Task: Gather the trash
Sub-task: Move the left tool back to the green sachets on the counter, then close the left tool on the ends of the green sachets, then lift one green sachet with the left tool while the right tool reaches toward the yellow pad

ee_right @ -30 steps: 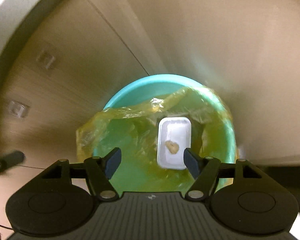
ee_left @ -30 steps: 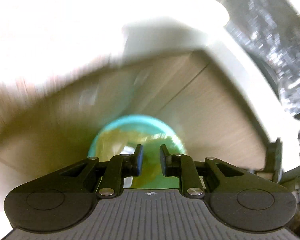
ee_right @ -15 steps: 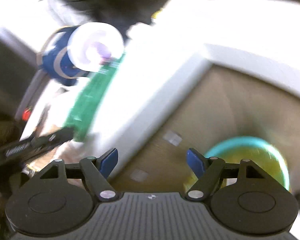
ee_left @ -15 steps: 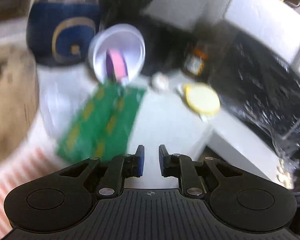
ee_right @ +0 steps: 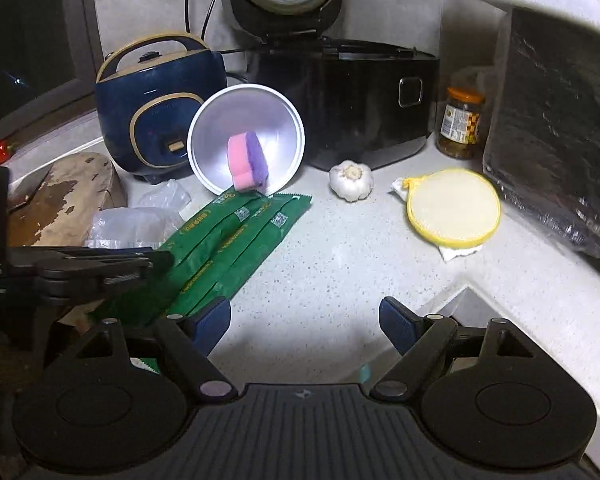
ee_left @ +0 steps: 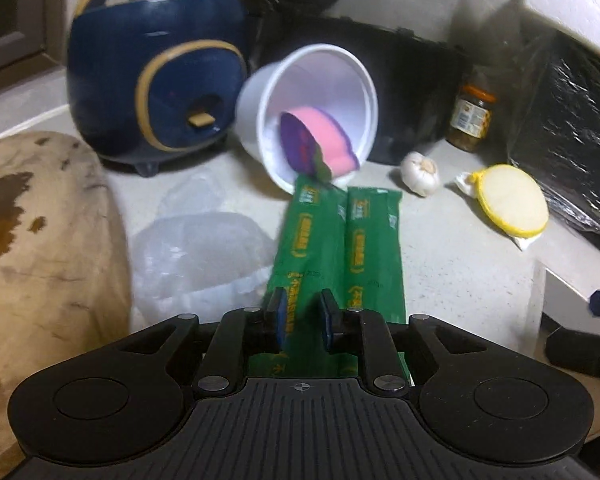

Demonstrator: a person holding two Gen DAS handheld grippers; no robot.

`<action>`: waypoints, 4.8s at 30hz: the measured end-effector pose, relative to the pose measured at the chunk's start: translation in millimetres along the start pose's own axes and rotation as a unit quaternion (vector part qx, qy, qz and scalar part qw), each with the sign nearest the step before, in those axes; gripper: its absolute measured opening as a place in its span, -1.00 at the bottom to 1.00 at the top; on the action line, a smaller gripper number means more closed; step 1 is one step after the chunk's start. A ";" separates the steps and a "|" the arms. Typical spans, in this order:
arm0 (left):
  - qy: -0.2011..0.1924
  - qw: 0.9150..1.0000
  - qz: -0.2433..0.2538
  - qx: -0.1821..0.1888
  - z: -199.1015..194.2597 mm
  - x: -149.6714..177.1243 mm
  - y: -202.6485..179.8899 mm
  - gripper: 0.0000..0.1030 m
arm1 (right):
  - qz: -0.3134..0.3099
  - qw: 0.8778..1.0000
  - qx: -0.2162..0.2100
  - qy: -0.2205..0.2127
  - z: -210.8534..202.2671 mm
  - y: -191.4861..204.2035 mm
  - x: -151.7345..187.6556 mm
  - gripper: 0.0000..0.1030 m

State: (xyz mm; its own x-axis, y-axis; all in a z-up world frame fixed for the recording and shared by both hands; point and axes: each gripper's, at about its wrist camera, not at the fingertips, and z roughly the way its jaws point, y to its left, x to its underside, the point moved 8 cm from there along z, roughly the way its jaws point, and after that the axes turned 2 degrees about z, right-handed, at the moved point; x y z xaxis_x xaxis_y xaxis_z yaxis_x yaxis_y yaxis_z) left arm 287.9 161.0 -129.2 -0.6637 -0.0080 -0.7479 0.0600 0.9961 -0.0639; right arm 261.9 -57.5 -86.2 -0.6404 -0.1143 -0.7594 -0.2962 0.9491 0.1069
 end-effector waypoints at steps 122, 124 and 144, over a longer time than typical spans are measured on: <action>-0.030 0.994 -0.055 0.088 -22.6 -6.9 -39.6 -0.69 | 0.046 0.990 0.120 -0.061 99.2 -202.0 -81.2 0.63; -0.026 0.993 -0.063 0.099 -26.9 -7.4 -40.4 -0.69 | 0.069 0.989 0.117 -0.052 111.4 -211.7 -81.8 0.63; -0.015 0.990 -0.068 0.125 -33.1 -1.4 -47.1 -0.69 | 0.025 0.997 -0.049 -0.047 65.0 -109.9 -57.6 -0.93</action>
State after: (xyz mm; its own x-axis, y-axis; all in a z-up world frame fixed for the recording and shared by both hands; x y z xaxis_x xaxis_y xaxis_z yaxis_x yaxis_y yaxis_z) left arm 261.3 116.9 -103.3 -0.6555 -0.1470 -0.7408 0.1571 0.9329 -0.3241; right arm 377.4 -136.2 -95.8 -0.5889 -0.0352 -0.8074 -0.3365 0.9190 0.2054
